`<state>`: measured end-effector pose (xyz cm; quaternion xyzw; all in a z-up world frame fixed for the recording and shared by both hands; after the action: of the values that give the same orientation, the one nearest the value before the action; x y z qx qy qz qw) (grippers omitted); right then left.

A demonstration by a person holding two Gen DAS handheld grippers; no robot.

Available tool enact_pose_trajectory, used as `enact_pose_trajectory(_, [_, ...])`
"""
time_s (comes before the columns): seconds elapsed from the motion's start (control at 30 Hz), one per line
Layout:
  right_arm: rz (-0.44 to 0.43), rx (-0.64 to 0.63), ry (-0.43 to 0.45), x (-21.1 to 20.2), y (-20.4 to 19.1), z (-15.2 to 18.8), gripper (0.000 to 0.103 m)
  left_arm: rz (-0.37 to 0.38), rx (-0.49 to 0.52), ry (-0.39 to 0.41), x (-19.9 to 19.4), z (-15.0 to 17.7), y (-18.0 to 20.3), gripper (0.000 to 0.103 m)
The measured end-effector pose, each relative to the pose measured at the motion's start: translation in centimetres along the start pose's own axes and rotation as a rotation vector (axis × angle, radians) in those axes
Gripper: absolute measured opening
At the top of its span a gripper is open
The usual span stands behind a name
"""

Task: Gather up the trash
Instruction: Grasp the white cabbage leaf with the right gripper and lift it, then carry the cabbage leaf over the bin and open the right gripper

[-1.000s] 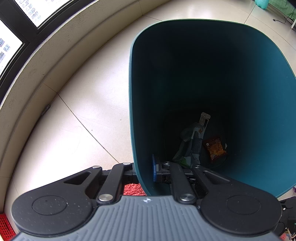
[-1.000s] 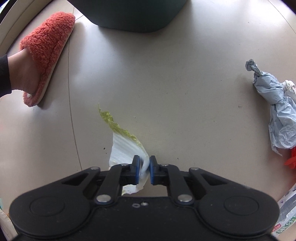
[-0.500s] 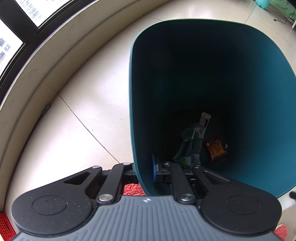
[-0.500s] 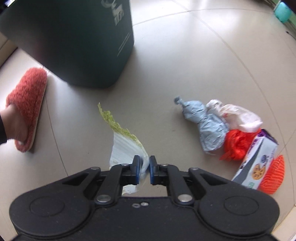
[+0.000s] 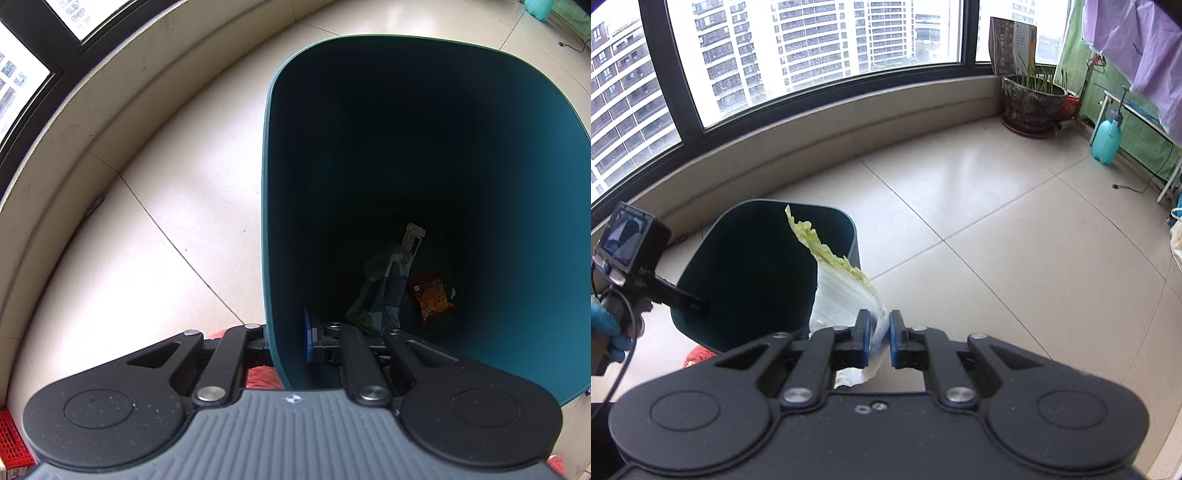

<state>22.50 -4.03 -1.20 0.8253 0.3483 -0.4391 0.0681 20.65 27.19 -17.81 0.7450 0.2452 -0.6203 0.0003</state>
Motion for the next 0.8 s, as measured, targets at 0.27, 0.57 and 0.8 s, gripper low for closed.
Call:
enact_pose_trajectory(0.27, [-0.002, -0.023, -0.036, 8.2, -3.9, -3.3, 0.009, 0.019, 0.012, 0.007, 0.0, 0.2, -0.3, 0.011])
enact_pose_trajectory(0.57, [0.052, -0.039, -0.219, 19.6, -4.6, -3.1, 0.009, 0.039, 0.019, 0.027, 0.0, 0.5, -0.5, 0.011])
enact_pose_trajectory(0.8, [0.079, -0.06, -0.318, 24.1, -4.8, -2.5, 0.009, 0.07, 0.006, 0.03, 0.4, 0.6, -1.0, 0.01])
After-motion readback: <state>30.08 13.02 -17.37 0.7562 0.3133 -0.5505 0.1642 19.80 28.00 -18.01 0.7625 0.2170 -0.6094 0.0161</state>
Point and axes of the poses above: each gripper's, at about its wrist camera, not at the fingertips, and x roughly the way its jaws point, y to its right, z to its underside, the point moved 4 cm from there along x, roughly the way its jaws point, and after that the axes turned 9 degrees about -z, right-handed, at the moved point
